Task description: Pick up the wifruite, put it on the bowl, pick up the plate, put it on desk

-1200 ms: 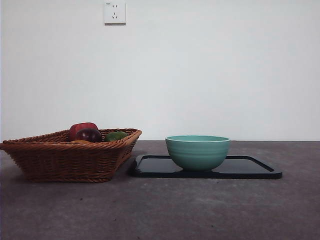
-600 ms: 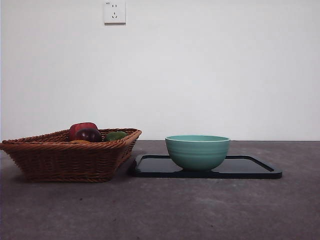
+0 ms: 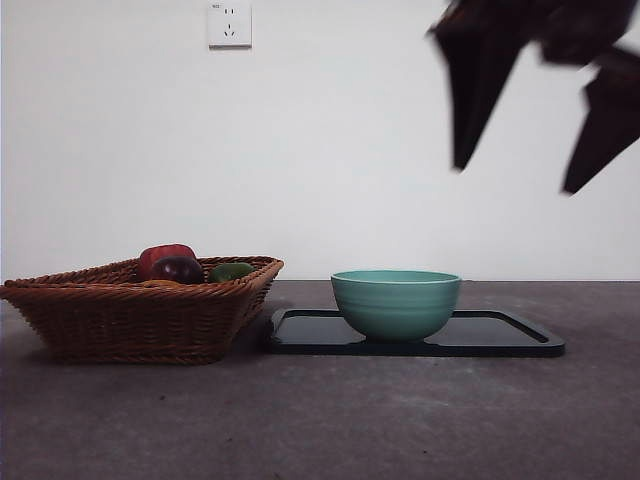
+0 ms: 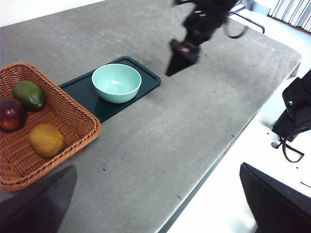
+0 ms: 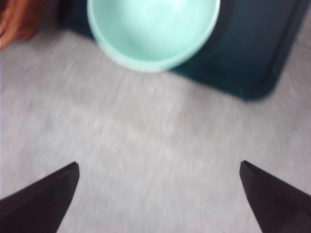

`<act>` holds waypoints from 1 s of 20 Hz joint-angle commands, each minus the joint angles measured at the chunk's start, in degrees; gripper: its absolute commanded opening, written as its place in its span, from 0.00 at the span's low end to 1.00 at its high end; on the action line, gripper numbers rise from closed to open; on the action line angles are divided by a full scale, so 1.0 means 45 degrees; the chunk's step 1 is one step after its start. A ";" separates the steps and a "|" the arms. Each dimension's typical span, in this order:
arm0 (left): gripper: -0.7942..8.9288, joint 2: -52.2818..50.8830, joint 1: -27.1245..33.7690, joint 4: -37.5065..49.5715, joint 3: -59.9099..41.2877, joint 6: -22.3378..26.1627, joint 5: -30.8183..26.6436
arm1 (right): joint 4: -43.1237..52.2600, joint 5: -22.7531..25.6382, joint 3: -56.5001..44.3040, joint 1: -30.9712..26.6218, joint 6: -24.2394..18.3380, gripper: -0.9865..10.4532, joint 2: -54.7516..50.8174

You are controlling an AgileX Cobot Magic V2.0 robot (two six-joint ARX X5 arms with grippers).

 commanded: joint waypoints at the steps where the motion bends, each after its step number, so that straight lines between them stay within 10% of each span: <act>1: 0.69 0.0005 -0.0073 0.0146 0.0165 0.0107 0.0087 | 0.0049 -0.0029 0.1428 -0.0228 -0.0199 0.57 0.1705; 16: 0.69 0.0005 -0.0073 0.0146 0.0165 0.0107 0.0087 | 0.0092 -0.1175 0.5124 -0.1914 -0.0525 0.57 0.6994; 20: 0.69 0.0005 -0.0073 0.0146 0.0165 0.0107 0.0087 | 0.0189 -0.1268 0.5124 -0.1919 -0.0525 0.40 0.7868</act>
